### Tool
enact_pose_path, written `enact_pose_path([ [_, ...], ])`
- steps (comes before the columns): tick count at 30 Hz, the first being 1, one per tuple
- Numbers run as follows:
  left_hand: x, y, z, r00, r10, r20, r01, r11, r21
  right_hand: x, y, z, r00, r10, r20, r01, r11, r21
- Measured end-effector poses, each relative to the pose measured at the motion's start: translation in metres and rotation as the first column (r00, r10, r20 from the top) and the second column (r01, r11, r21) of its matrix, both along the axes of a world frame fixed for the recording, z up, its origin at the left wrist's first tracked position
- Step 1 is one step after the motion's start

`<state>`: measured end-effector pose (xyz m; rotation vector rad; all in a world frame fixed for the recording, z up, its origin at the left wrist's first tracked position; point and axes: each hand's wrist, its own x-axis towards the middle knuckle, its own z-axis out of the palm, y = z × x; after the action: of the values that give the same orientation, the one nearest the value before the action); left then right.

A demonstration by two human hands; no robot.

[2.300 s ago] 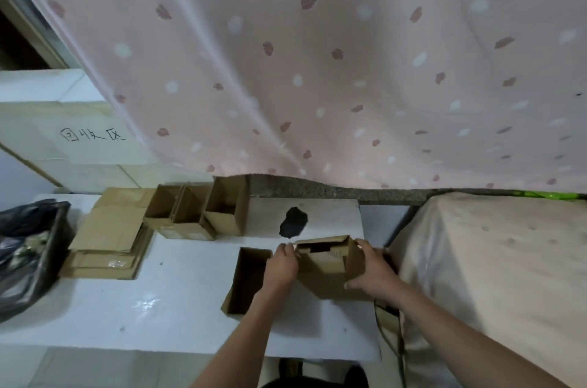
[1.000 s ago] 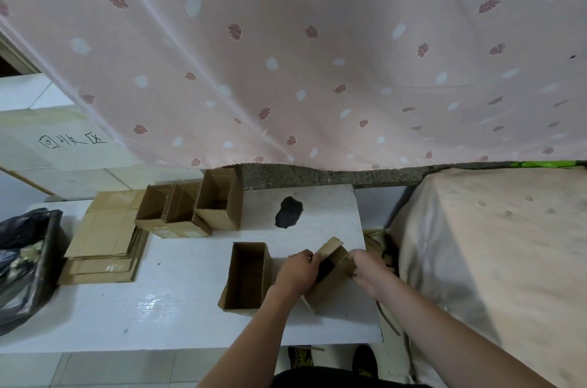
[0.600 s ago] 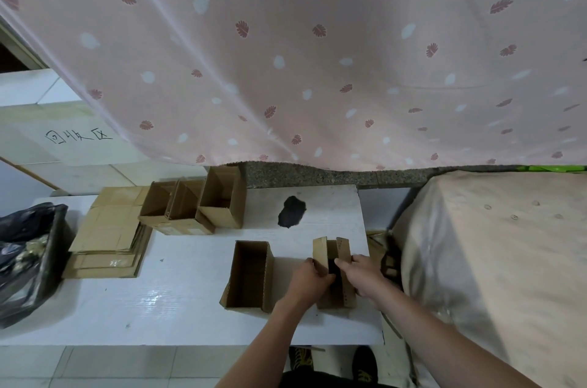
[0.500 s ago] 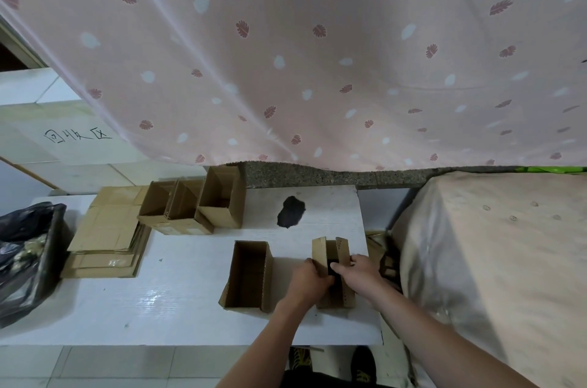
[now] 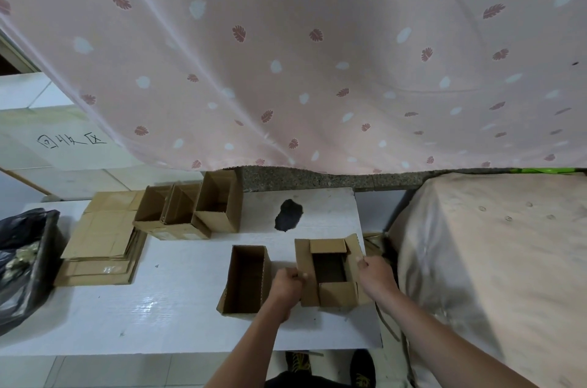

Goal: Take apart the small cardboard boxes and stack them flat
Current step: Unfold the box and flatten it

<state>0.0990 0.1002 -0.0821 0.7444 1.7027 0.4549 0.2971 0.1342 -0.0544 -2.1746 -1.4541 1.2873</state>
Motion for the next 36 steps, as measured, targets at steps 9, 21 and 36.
enact_pose_path([
  [9, 0.003, 0.026, 0.017, 0.928, -0.148, -0.341, 0.234, 0.945, 0.227, -0.007, 0.020, 0.016, 0.908, 0.337, 0.250, -0.369, 0.925, 0.091],
  [21, 0.013, 0.024, -0.002, 0.940, -0.224, -0.258, 0.218, 0.974, -0.052, -0.011, 0.016, -0.006, 0.993, 0.119, 0.015, -0.117, 0.987, -0.113],
  [36, -0.005, 0.032, 0.009, 0.956, 0.239, 0.172, -0.203, 0.958, -0.202, 0.019, 0.032, -0.002, 0.821, -0.335, -0.463, 0.237, 0.937, -0.257],
])
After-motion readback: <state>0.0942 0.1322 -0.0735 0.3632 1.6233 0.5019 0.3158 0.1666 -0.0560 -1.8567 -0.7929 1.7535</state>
